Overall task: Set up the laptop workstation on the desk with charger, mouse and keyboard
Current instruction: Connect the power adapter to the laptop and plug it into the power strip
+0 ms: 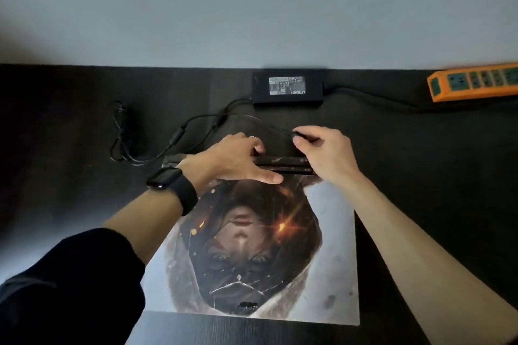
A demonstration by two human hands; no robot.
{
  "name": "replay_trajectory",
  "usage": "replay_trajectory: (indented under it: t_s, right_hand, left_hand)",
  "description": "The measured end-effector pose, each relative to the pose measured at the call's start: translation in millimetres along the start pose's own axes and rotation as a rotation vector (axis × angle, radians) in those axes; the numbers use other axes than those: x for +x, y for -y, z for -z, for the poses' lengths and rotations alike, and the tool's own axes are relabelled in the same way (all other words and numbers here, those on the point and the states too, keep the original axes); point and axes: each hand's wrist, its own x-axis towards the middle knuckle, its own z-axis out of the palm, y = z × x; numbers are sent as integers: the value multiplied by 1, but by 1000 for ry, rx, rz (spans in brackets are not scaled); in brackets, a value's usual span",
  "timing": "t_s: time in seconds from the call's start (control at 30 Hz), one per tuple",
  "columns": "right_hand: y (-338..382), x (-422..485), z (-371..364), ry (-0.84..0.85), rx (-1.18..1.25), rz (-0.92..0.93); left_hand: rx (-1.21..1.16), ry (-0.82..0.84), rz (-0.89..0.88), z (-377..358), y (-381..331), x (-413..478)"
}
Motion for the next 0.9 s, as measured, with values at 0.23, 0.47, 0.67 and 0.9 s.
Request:
replay_trajectory:
  t_s: [0.23, 0.47, 0.67, 0.9]
  right_hand:
    - [-9, 11, -8, 103, -37, -111]
    - [-10, 22, 8, 249, 312, -213]
    - [9, 14, 8, 282, 252, -221]
    - [35, -27, 47, 265, 232, -52]
  left_hand:
    - [211, 74, 79, -14, -15, 15]
    - [145, 202, 125, 4, -23, 20]
    - [160, 262, 137, 13, -30, 12]
    - [118, 39, 59, 27, -40, -36]
